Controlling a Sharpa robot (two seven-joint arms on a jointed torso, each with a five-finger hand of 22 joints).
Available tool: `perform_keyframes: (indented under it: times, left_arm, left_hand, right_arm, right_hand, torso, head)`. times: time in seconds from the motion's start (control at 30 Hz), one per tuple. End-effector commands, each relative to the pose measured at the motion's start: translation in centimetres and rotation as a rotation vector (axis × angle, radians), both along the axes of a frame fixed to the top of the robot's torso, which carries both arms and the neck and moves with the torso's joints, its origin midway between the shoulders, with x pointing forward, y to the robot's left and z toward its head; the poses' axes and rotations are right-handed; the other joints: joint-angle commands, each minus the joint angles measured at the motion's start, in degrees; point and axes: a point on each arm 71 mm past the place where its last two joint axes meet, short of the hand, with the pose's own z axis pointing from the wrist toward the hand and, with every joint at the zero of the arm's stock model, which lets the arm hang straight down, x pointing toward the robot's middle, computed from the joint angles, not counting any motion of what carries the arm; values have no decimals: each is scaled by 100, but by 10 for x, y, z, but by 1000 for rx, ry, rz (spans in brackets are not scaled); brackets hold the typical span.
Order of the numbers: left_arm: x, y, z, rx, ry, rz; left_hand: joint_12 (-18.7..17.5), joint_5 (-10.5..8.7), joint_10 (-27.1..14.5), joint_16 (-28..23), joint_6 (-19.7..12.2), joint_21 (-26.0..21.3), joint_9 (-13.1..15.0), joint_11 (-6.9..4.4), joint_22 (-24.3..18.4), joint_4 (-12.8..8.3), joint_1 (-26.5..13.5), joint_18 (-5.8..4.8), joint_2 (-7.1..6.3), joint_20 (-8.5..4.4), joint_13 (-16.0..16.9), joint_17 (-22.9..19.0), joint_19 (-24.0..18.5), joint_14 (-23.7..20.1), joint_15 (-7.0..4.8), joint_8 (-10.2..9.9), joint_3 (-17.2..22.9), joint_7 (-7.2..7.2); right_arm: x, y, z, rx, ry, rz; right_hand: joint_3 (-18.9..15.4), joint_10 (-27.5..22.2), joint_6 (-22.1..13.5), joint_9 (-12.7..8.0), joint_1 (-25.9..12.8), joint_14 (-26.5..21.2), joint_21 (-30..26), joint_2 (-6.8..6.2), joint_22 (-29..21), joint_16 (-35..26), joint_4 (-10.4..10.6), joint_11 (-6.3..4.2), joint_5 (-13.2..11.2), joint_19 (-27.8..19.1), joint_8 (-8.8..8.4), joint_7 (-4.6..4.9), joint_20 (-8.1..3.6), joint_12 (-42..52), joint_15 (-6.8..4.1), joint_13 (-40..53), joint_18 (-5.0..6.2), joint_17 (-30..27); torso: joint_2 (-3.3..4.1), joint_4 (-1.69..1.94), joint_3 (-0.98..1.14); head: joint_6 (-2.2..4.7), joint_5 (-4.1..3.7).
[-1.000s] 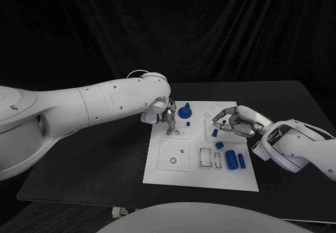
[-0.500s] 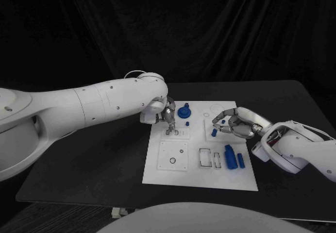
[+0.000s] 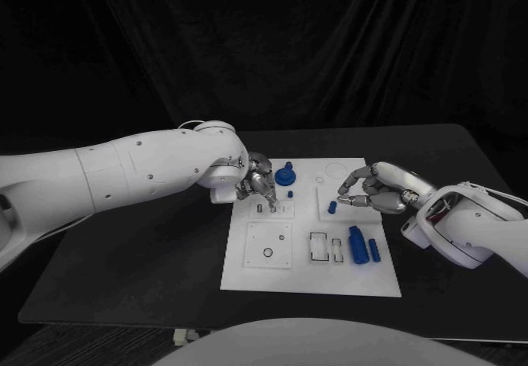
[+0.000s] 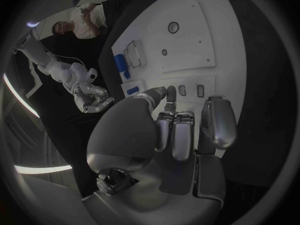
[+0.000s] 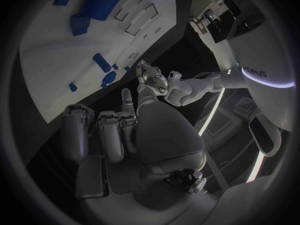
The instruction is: Assemble the parts on the task board
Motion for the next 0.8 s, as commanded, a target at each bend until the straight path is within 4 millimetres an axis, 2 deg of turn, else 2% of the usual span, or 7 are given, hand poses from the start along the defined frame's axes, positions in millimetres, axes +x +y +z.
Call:
perform_keyframes:
  times: [0.03,0.07,0.17,0.3,0.5,0.63,0.8]
  left_arm:
    - [-1,-5,11,-212,-56,4]
    - [-2,-3,13,-238,-69,5]
    - [-5,3,16,-290,-99,10]
    - [-9,11,20,-339,-129,17]
    - [-14,18,22,-373,-144,17]
    - [-16,23,22,-378,-143,20]
    - [-18,27,20,-376,-139,27]
  left_hand:
    - [-84,-29,315,-12,-49,-22,-177,83,1015,21,7,16,16,73,1187,1467,36,581,87,-112,-107,71]
    - [-85,-28,313,-13,-51,-23,-182,84,1014,22,9,16,17,74,1186,1467,35,581,89,-115,-109,73]
    - [-54,36,320,41,-78,56,-392,131,1027,14,107,7,40,115,1204,1505,30,602,129,-219,-183,128]
    - [-33,137,327,41,-112,125,-617,166,1036,-27,237,3,54,143,1214,1505,32,602,163,-336,-199,174]
    - [-15,231,329,41,-220,166,-892,228,1037,-52,357,2,71,191,1219,1505,16,602,216,-483,-199,250]
    - [-22,239,323,41,-217,169,-926,234,1036,-59,383,3,85,198,1213,1505,13,602,222,-489,-190,255]
    - [-21,244,322,41,-228,178,-967,241,1037,-63,408,3,94,205,1212,1505,10,602,228,-502,-184,265]
  right_arm:
    - [-2,0,9,-187,-148,53]
    - [-2,0,11,-224,-176,72]
    - [-3,-1,15,-311,-256,121]
    - [-6,-1,18,-408,-363,211]
    - [-11,3,21,-451,-523,344]
    - [-15,6,22,-474,-629,451]
    - [-18,5,17,-527,-699,573]
  right_hand:
    - [48,740,239,23,105,634,75,14,1274,15,-103,-216,-167,232,6,-80,-82,-40,-133,343,-45,1510]
    - [165,740,408,29,252,634,118,27,1290,15,-173,-272,-731,256,-1,-139,-133,-40,-186,343,-57,1510]
    - [418,740,608,-35,270,634,244,-137,1336,15,-130,-402,-998,331,-327,-215,-233,-40,-317,343,-94,1510]
    - [754,740,924,-50,270,634,366,-376,1381,15,-36,-468,-1142,401,-609,-268,-308,-40,-354,343,-128,1510]
    - [1367,740,875,-105,265,634,489,-868,1426,15,236,-651,-1379,469,-1154,-497,-497,-40,-557,343,-162,1510]
    - [1620,740,921,-101,328,634,615,-1057,1473,15,356,-725,-1470,543,-1330,-616,-559,-40,-626,343,-198,1510]
    - [1778,740,860,-137,370,634,656,-1226,1488,15,460,-782,-1553,566,-1569,-830,-590,-40,-650,343,-210,1510]
  torso:
    - [-3,5,-2]
    - [-2,5,-2]
    - [-3,2,-3]
    - [2,2,-9]
    - [-3,5,-16]
    - [4,14,-30]
    - [8,11,-19]
  head:
    - [0,-58]
    - [0,-78]
    - [0,-107]
    - [0,-139]
    - [0,-139]
    - [0,-172]
    - [0,-228]
